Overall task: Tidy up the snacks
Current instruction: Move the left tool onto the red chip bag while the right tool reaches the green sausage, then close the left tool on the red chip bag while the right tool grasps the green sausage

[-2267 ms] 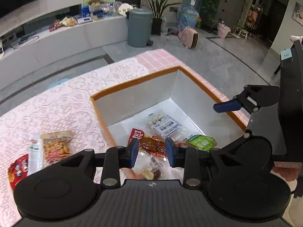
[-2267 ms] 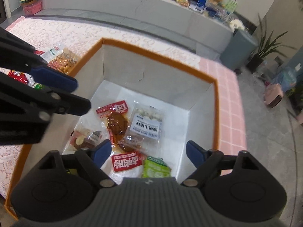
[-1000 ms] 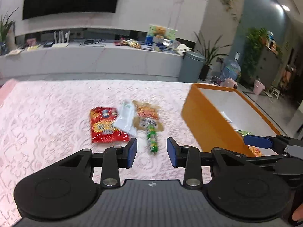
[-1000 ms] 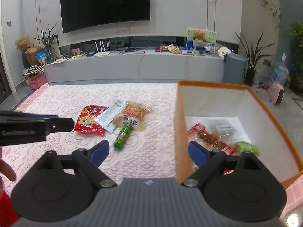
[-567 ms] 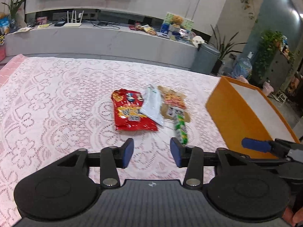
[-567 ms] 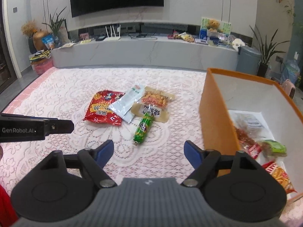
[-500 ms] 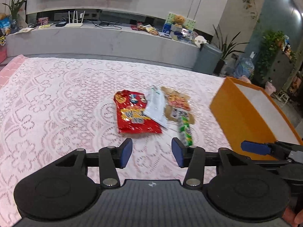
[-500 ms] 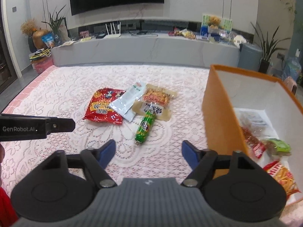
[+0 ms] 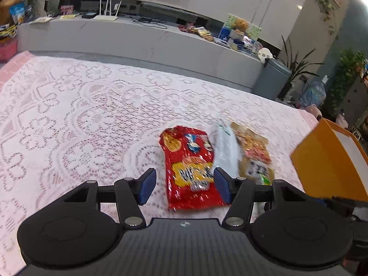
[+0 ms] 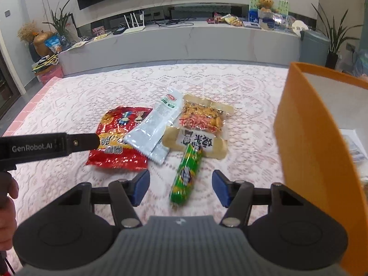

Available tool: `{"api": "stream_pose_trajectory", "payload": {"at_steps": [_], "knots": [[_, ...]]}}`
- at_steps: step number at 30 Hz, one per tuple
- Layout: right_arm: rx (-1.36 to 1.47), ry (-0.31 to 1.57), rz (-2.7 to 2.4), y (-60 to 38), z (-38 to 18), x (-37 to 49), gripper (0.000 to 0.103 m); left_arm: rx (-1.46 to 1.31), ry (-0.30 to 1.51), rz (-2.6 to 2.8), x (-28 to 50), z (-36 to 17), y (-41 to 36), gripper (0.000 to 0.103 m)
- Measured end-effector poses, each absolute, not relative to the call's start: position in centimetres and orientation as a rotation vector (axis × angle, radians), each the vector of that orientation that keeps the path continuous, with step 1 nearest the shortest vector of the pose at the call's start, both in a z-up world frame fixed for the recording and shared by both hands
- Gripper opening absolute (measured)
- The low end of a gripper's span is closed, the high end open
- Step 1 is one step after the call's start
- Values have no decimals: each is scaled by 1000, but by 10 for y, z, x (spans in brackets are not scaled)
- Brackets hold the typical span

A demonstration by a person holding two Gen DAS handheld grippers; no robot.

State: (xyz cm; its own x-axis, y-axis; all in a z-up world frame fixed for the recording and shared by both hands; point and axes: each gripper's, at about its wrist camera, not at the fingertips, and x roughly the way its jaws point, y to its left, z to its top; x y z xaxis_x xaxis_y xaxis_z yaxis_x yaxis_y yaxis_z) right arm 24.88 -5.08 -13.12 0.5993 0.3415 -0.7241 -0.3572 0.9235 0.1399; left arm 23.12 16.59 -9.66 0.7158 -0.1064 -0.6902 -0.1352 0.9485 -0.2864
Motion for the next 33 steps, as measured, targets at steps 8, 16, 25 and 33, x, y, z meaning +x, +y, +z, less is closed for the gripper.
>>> {"api": "stream_pose_trajectory", "payload": {"at_steps": [8, 16, 25, 33], "knots": [[1, 872, 417, -41, -148, 271, 44, -330, 793, 10, 254, -117, 163, 67], [-13, 898, 418, -40, -158, 279, 36, -228, 769, -10, 262, -120, 143, 76], [-52, 886, 428, -36, -160, 277, 34, -153, 776, 12, 266, -118, 124, 74], [-64, 886, 428, -37, -160, 276, 29, -146, 720, -8, 253, -93, 119, 31]]}}
